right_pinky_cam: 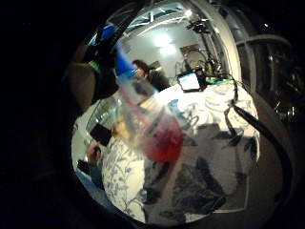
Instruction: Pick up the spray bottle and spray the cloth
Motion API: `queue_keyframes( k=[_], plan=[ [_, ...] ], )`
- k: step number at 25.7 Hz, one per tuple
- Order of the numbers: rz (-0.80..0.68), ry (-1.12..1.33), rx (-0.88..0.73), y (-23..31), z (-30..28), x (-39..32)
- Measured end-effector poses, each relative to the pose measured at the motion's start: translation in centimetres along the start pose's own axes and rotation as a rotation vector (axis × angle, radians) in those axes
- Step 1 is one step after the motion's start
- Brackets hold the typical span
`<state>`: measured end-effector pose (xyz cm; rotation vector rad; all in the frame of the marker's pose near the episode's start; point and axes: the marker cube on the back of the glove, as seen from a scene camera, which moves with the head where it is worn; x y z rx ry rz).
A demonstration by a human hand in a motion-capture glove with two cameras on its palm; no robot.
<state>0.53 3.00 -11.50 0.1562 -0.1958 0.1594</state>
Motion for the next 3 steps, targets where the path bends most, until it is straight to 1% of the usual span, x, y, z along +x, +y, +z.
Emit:
queue_keyframes(
  k=[3],
  plan=[
    [-0.060, 0.014, -0.076, 0.83, 0.54, -1.53]
  ],
)
